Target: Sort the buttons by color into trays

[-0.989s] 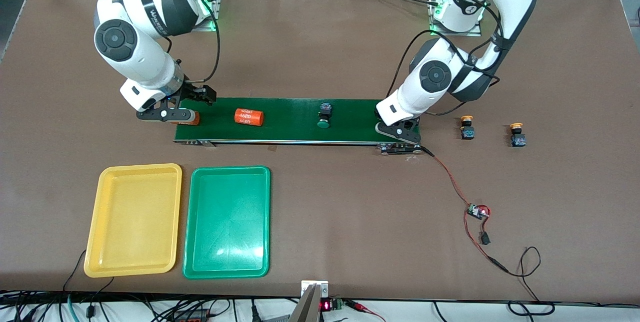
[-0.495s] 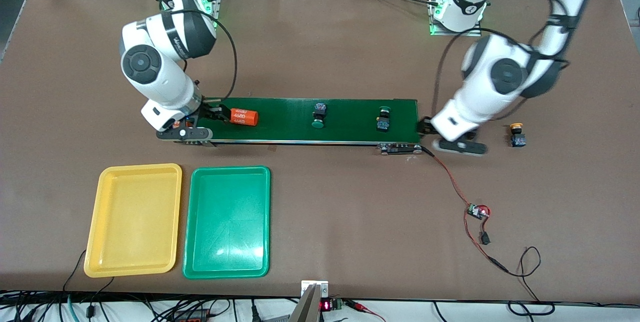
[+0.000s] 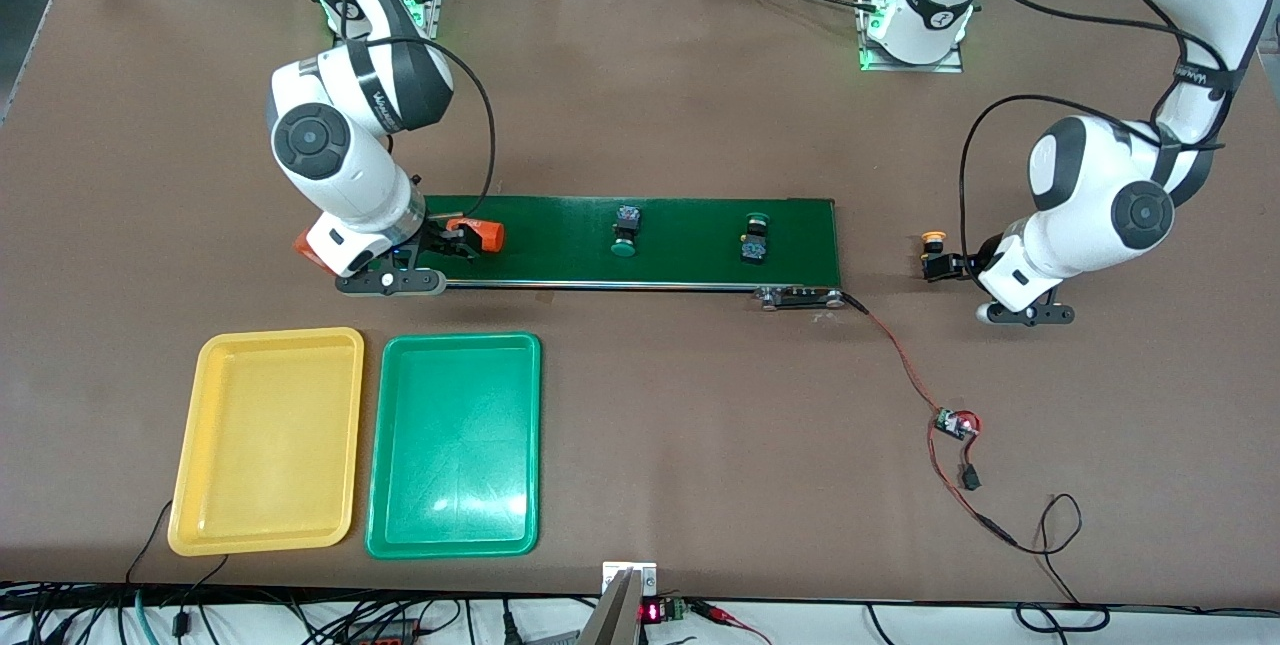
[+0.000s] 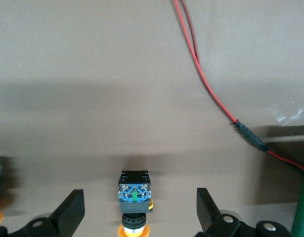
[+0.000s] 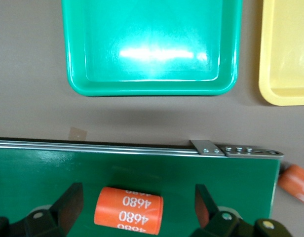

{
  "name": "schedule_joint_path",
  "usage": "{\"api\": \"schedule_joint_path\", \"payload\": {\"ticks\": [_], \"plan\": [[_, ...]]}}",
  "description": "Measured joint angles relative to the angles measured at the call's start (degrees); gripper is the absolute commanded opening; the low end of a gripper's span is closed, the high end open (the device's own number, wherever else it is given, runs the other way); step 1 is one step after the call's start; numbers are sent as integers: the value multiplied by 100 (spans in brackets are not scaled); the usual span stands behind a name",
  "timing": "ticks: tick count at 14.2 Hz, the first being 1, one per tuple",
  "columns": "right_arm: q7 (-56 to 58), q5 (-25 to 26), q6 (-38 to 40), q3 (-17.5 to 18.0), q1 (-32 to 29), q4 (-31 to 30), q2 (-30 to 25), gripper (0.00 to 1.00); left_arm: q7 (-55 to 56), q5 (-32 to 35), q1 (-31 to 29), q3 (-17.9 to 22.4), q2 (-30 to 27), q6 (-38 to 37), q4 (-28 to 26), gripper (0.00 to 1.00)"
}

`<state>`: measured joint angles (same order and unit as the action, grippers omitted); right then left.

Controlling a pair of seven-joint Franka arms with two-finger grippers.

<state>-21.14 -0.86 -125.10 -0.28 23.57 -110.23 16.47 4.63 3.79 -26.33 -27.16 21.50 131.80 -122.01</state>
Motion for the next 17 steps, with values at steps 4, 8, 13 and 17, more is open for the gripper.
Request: {"api": "schedule_joint_path", "payload": {"ticks": [4,8,13,17], "plan": [[-160,-1,-6,3,27,3,56,100,0,0,14,-58,144,5,-135,100],[-727,-3,-2,32,465,5,57,100,0,0,14,-59,266,74,-249,100],[-1612,-3,-24,47,1106,5,165,100,-63,0,4,-40,451,96,-254,100],[-2038,-4,-372,48,1445,4,372,100,-83,0,-7,85,510,102,-256,97]]}}
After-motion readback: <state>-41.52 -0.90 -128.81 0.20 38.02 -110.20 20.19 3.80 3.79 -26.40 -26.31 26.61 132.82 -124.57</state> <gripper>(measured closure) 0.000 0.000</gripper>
